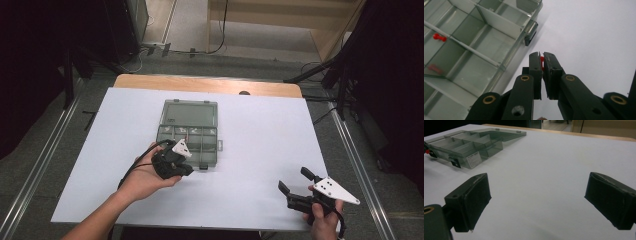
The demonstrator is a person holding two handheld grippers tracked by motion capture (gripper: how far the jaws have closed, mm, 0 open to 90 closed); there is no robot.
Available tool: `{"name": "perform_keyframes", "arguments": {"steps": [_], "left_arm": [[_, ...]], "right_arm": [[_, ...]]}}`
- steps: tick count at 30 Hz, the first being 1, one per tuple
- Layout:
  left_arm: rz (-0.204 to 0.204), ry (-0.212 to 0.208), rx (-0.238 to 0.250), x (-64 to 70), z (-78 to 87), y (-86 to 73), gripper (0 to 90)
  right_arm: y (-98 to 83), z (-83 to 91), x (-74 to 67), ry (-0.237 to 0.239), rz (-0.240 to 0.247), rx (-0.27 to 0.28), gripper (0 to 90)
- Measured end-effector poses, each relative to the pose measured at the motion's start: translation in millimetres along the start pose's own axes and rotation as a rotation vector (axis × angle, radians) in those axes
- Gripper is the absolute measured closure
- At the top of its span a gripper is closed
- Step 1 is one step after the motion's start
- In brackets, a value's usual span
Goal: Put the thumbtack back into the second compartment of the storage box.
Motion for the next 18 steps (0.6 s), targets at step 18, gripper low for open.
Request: {"name": "perform_keyframes", "arguments": {"steps": [18], "left_arm": [[0.014,0.028,-0.001,-18.5,5.3,4.7,85.1]], "right_arm": [[0.4,-0.6,0.3,-0.003,-0.006,0.001,6.1]]}}
Point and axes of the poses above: each handheld gripper's, and its own axes: z roughly backward along the jaws, y roughly out of its top, x roughly to its right, the point moved 7 cm from there along -z, roughly forward along the jaws, and after that the axes turned 1 degree about z, right-handed, at the moved point
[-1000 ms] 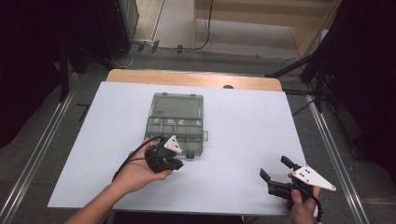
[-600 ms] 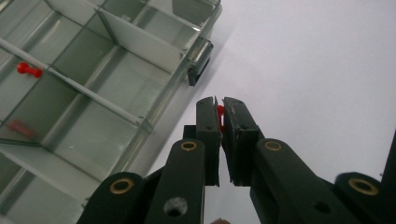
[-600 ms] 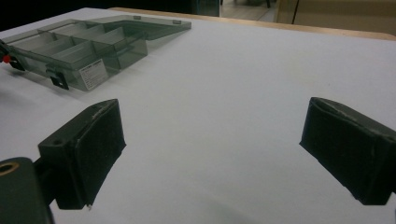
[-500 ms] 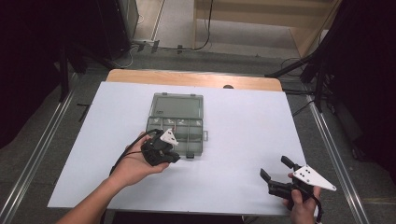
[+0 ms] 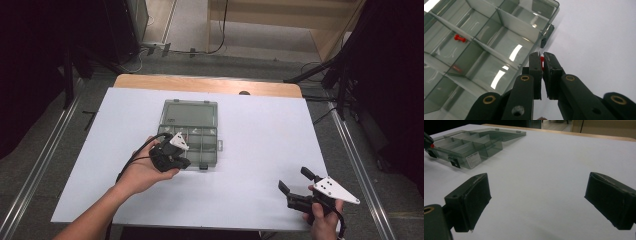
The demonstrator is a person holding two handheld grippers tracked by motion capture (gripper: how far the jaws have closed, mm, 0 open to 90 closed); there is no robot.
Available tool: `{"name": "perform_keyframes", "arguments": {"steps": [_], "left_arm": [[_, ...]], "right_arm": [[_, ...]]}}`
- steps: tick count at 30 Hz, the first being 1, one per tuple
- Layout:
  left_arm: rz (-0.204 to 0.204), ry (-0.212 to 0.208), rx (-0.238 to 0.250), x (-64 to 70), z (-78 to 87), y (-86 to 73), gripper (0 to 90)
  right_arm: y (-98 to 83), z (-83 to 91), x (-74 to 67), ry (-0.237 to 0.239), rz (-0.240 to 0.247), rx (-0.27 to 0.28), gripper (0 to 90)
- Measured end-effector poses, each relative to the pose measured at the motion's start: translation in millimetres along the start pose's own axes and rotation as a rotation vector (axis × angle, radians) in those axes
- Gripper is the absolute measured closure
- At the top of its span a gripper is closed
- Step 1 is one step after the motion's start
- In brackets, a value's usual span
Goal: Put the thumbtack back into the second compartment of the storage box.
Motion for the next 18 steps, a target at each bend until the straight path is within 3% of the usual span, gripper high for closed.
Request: {"name": "perform_keyframes", "arguments": {"steps": [18], "left_arm": [[0.015,0.038,0.009,-24.0,4.8,11.3,85.1]], "right_arm": [[0.1,0.1,0.1,0.000,-0.001,0.001,6.1]]}}
Point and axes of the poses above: each handheld gripper's, and its own axes: z roughly backward along the jaws, y roughly out of its top, x roughly to its right, the point moved 7 cm from there along -z, roughly forward along the jaws, and after that the axes turned 1 degree about z, right-handed, at the moved point
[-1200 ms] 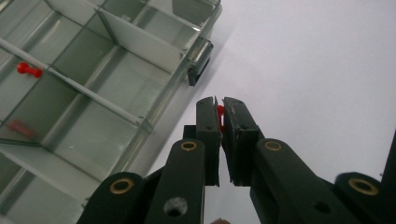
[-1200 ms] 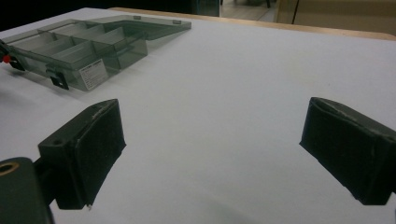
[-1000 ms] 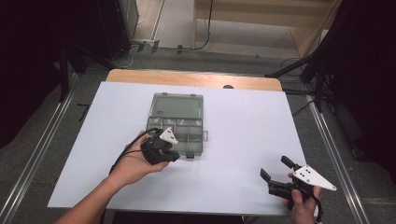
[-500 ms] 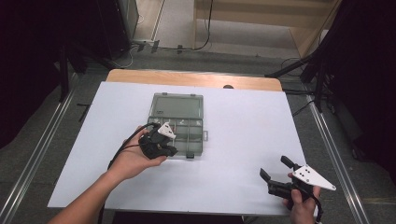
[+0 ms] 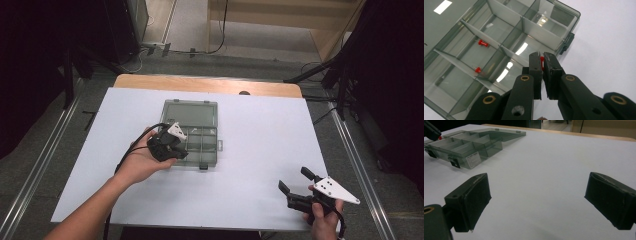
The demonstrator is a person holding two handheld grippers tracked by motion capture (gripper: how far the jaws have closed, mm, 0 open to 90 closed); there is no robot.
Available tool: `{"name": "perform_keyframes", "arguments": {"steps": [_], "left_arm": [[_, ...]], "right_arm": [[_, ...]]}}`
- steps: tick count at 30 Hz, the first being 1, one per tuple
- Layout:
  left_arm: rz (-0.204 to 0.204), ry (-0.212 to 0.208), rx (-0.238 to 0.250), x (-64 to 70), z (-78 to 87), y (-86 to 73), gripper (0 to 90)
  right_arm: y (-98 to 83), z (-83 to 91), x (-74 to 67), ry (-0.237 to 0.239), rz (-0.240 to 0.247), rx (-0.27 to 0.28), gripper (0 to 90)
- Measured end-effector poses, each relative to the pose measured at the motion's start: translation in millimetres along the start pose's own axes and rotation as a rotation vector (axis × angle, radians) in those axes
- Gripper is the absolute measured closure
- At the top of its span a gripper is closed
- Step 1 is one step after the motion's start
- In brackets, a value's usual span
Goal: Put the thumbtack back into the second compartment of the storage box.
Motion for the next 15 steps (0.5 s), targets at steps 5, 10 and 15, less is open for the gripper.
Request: {"name": "perform_keyframes", "arguments": {"steps": [5,10,15], "left_arm": [[0.003,0.016,-0.001,-8.1,1.9,3.3,85.1],[0.004,0.028,0.000,-14.1,2.1,5.8,85.1],[0.008,0.037,-0.007,-20.0,1.4,7.5,85.1]], "right_arm": [[-0.2,-0.5,0.4,-0.001,0.006,-0.001,6.1],[-0.5,-0.7,0.3,0.001,0.005,-0.003,6.1],[-0.7,-0.9,0.4,0.000,0.002,-0.003,6.1]]}}
Point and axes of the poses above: each handheld gripper's, and its own axes: z roughly backward along the jaws, y roughly out of its top, x roughly to its right, the point moved 7 cm from there along -z, roughly forward along the jaws, and after that the axes turned 1 degree about z, right-handed, at the moved point
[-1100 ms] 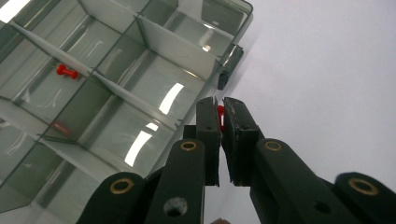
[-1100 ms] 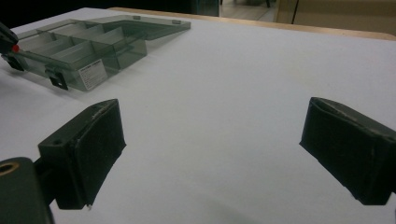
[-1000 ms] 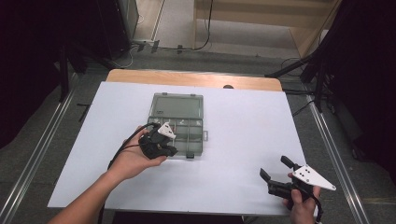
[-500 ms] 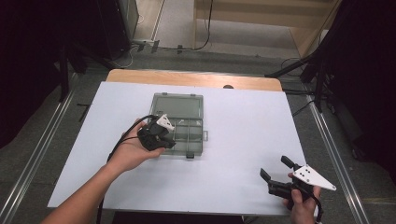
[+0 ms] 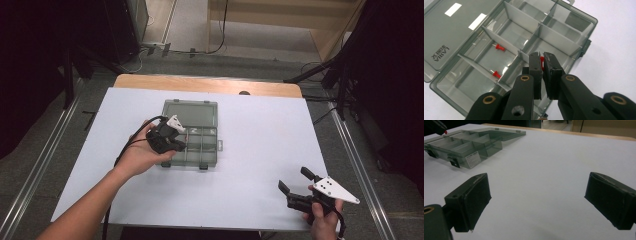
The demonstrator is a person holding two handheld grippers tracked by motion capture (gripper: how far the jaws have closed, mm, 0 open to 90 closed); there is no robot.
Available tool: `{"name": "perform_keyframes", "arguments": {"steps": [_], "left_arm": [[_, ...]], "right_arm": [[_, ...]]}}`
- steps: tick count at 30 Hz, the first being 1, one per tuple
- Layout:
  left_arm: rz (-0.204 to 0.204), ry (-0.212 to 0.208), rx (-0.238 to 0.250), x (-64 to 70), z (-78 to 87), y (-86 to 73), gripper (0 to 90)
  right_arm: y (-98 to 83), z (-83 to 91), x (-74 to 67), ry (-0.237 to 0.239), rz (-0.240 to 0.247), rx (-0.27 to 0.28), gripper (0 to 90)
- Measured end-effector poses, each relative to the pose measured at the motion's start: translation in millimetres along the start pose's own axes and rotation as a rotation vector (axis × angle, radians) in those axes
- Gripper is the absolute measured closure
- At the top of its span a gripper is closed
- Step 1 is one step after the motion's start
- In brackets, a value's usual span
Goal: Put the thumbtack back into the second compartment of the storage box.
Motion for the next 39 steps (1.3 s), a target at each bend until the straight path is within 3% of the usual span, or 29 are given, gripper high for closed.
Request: {"name": "perform_keyframes", "arguments": {"steps": [24,39], "left_arm": [[0.012,0.027,-0.010,-29.9,-6.0,16.4,85.1],[0.051,0.042,-0.023,-47.1,-19.8,15.3,84.9]], "right_arm": [[-0.9,-0.5,0.8,0.002,-0.003,-0.003,6.1],[-1.4,-0.7,0.9,0.002,0.003,-0.006,6.1]]}}
Point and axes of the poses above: each handheld gripper's, and its own axes: z roughly backward along the jaws, y roughly out of its top, x roughly to its right, the point moved 7 cm from there along -z, roughly forward along the jaws, and after that the axes turned 1 degree about z, right-handed, at the moved point
